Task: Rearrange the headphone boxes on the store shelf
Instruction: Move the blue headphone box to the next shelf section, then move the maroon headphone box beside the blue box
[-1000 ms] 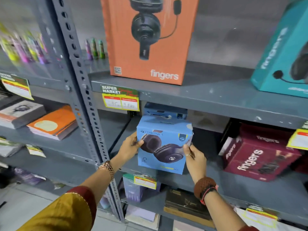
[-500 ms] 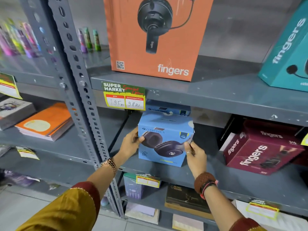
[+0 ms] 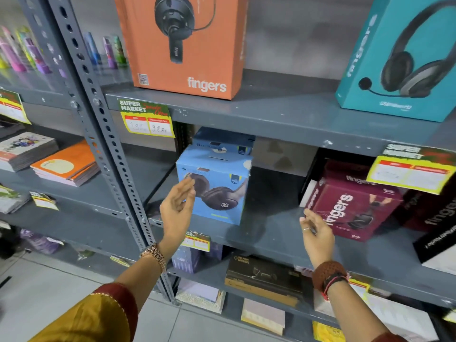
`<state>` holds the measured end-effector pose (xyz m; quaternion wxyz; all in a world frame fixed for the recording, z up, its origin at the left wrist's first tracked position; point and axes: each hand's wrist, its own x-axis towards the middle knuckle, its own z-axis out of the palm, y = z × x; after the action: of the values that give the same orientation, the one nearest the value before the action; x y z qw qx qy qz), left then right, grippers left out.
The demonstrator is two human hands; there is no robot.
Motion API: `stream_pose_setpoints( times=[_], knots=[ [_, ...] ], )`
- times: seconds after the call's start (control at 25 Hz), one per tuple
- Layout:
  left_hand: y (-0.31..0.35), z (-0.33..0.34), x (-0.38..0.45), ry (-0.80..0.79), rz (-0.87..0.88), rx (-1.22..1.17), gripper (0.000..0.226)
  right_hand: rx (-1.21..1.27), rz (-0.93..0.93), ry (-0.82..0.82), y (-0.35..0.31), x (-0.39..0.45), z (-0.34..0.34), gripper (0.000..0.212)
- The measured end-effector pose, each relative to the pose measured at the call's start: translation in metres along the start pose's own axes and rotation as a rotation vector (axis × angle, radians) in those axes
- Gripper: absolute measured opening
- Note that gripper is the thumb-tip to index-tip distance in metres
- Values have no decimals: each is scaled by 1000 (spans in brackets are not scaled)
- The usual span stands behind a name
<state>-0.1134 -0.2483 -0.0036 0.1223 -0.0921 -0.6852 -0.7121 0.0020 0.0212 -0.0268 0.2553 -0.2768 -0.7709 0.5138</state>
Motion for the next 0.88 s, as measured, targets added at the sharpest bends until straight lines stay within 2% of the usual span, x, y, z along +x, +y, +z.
stream_pose_setpoints(
  times=[0.24,0.44,0.72,0.88],
  knots=[
    [5,87,-58,-63,-36,33,23,49,5,88,34,21,-109,29],
    [7,176,-88,-204,-73,-14,24,23,-14,147,55,52,-180,30],
    [-5,264,-79,-285,-105,122,35,50,116,34,50,97,-199,41],
    [-25,292,-61,-424,-255,133,55,68,136,-49,49,117,-188,39]
  ],
)
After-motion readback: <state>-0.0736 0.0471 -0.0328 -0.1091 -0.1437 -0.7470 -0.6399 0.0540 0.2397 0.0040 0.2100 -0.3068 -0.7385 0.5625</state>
